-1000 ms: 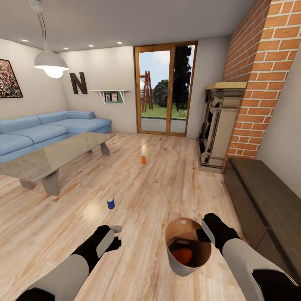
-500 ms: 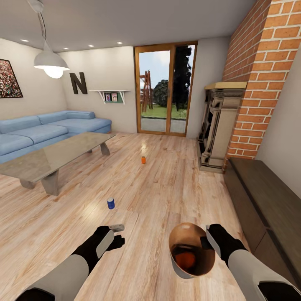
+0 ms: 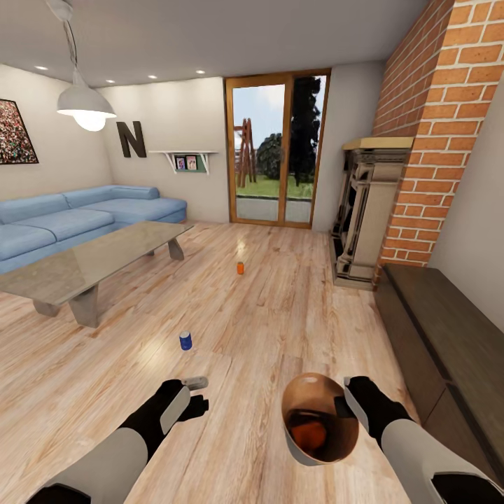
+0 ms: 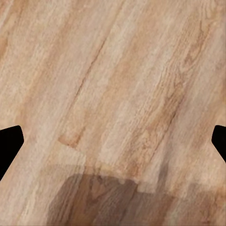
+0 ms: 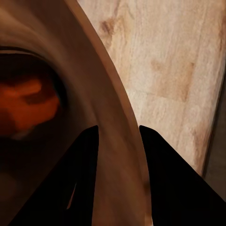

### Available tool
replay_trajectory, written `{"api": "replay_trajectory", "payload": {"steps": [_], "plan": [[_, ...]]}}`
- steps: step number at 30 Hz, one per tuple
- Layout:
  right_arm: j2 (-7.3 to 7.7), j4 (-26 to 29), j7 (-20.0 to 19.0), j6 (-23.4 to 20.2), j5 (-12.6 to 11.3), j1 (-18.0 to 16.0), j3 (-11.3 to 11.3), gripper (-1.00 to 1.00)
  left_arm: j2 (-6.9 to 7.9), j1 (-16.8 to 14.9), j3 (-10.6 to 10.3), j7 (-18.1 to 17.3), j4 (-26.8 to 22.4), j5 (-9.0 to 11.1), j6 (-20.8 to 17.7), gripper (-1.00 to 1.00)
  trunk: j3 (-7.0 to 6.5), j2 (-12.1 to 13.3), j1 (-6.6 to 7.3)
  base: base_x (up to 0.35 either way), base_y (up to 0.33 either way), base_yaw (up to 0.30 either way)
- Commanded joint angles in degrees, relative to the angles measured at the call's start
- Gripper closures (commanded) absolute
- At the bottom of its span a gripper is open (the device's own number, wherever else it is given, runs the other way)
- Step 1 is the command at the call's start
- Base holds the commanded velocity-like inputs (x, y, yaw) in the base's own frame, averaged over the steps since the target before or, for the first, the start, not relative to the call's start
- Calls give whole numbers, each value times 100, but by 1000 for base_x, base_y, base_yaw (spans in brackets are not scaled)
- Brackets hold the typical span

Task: Put the three can of soda from the living room inside the tash can in the kitchen.

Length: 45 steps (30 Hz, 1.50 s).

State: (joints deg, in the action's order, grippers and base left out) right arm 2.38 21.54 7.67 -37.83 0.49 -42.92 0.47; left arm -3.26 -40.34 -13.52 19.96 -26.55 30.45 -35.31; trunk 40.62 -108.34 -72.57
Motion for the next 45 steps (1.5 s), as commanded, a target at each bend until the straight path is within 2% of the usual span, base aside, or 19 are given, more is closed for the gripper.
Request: {"api": "replay_trajectory", "payload": {"steps": [1,10,20,33,45], "plan": [[-15,5,-19,8,-38,-1,-12,100,0,3,-1,-4,0,2,3,-100,-1,0,0,0,0,0],[-39,3,-31,12,-68,10,-20,100,1,8,2,-56,0,2,6,-100,-1,0,0,0,17,34],[-53,-1,-37,4,-78,29,-21,100,8,16,-1,-251,0,-56,131,-100,22,0,0,35,223,203],[-53,2,-38,10,-61,80,-14,100,6,17,-32,-273,0,-74,220,-100,32,0,0,258,213,33],[-53,0,-38,12,-64,91,-14,100,0,18,-45,-274,0,-66,238,-100,32,0,0,329,83,1]]}}
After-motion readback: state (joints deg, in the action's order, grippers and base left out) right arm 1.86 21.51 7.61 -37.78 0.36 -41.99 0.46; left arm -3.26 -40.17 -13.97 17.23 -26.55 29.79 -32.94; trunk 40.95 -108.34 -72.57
